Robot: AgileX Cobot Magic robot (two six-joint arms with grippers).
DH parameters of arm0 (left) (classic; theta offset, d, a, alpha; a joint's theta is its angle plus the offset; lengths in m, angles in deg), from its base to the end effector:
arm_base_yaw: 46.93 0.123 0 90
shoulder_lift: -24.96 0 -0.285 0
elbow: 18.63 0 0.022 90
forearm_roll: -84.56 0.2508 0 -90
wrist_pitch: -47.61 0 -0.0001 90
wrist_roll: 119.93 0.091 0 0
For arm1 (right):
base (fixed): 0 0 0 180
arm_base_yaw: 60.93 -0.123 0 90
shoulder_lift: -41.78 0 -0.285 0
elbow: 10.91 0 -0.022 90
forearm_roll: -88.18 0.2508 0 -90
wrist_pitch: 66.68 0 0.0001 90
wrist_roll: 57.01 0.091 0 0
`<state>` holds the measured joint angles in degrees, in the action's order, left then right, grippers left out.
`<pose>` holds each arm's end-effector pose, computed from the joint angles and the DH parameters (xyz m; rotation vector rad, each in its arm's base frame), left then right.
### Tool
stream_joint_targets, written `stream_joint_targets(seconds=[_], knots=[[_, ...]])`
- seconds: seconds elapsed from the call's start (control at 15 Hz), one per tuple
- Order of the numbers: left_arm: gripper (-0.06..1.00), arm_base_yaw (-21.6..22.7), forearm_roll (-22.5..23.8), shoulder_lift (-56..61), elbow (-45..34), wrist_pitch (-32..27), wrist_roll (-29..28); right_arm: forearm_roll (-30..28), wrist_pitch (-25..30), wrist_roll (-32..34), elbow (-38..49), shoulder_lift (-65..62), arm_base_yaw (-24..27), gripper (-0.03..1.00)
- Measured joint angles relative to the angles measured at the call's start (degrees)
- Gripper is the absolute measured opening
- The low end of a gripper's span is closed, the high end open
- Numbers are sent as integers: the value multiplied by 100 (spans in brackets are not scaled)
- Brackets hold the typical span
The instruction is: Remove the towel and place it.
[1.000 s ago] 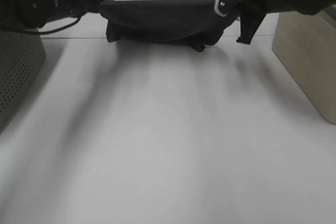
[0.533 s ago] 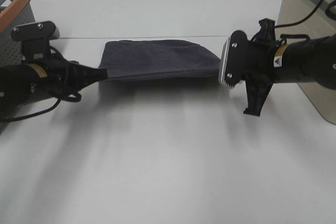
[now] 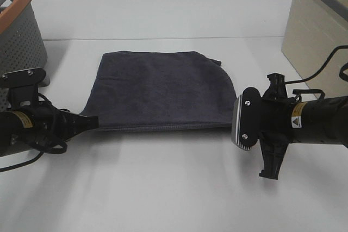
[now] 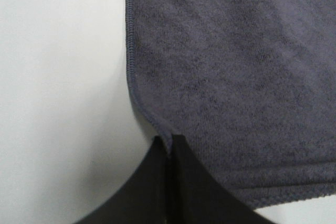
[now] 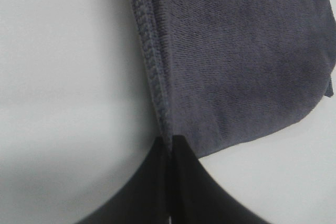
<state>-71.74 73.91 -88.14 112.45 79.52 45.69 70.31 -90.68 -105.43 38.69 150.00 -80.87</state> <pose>0.2569 -0.1090 0.0944 -0.0245 2.2963 -0.3295 0.2482 0.1021 0.1060 -1.6347 1.7000 -0.2377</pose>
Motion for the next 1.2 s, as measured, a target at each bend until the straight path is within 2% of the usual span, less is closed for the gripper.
stream_joint_targets(seconds=[0.27,0.33,0.4,0.47,0.6,0.67,0.73,0.93,1.07,1.2], knots=[[0,0,57,23,0,-80,-17,-6,-178,292,132,0,0,2],[2,0,126,23,-11,-92,29,52,-132,418,143,0,6,6],[11,46,172,23,-52,-195,29,155,29,464,155,0,52,14],[25,69,235,23,-69,-252,29,189,92,464,166,0,80,26],[57,69,321,23,-69,-252,11,212,103,464,166,0,80,57],[67,69,321,23,-69,-252,11,223,103,464,166,0,80,66],[72,69,321,40,-69,-286,11,252,120,464,166,-11,80,70],[75,69,321,544,-74,-693,11,309,258,470,189,-453,80,73],[75,69,321,1094,-29,-922,23,550,275,487,206,-997,80,73],[75,69,332,1633,894,-1874,476,1071,-63,487,212,-1742,80,73]])
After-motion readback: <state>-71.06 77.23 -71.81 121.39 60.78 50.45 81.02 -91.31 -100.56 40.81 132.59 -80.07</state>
